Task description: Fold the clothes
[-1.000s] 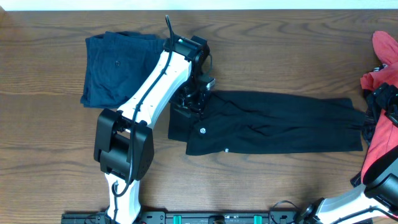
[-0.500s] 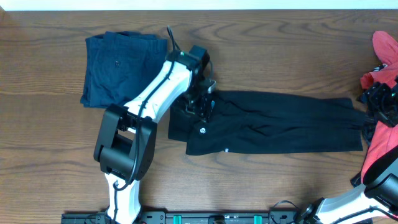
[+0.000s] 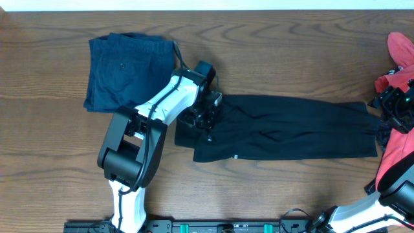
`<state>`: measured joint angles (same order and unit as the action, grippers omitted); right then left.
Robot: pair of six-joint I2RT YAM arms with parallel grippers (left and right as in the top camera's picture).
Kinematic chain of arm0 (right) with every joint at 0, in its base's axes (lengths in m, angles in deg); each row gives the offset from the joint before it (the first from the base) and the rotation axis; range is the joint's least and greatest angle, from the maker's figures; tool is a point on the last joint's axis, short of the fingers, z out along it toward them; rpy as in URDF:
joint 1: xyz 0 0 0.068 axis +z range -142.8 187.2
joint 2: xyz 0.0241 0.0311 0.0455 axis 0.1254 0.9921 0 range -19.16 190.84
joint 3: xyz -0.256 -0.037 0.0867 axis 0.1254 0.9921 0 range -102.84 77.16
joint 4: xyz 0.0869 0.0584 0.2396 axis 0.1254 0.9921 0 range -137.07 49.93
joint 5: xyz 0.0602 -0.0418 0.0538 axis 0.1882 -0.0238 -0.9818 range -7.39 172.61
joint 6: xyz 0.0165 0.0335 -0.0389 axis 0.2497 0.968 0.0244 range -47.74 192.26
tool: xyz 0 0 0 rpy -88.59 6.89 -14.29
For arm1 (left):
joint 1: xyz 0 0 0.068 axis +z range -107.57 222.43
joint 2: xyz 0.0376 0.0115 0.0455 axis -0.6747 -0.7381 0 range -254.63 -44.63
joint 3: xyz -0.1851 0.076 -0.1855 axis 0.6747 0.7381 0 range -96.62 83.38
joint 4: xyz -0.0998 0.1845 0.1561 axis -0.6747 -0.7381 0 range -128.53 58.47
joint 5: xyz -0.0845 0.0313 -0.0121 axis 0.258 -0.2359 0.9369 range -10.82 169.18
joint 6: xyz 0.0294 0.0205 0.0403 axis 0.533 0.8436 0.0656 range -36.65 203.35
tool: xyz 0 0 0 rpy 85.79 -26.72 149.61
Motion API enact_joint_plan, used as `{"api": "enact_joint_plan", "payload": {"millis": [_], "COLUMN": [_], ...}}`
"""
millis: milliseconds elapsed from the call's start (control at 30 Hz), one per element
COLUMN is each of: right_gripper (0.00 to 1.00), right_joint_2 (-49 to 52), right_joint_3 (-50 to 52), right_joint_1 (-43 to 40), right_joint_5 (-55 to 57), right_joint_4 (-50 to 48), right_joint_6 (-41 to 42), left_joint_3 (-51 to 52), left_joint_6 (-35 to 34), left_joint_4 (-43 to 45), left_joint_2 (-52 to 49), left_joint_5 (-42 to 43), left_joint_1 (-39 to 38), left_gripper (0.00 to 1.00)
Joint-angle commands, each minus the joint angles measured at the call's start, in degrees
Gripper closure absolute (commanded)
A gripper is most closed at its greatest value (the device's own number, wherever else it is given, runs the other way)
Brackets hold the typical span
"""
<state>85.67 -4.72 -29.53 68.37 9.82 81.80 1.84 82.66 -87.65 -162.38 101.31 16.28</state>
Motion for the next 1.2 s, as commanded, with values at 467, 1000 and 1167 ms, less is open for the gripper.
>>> {"api": "enact_joint_plan", "payload": {"millis": [467, 1000, 1167], "right_gripper": [0.23, 0.49, 0.5], "right_joint_2": [0.28, 0.28, 0.31], "right_joint_3": [15.41, 16.5, 17.16], "right_joint_1": [-0.85, -0.66, 0.52], "right_joint_5": [1.9, -8.31, -8.33], "right_joint_4": [-17.9, -30.51, -33.24], "right_joint_6": [-8.61, -11.1, -11.13], "left_joint_3": [-0.17, -0.17, -0.17], "left_joint_6": [-0.48, -0.48, -0.5], "left_joint_4": [-2.54, -2.32, -2.32], "left_joint_2": [0.55, 0.55, 0.55], "left_joint_5": [-4.31, -4.26, -4.24], "left_joint_1": [2.47, 2.47, 2.47], "left_gripper": [0.94, 0.94, 0.93]}}
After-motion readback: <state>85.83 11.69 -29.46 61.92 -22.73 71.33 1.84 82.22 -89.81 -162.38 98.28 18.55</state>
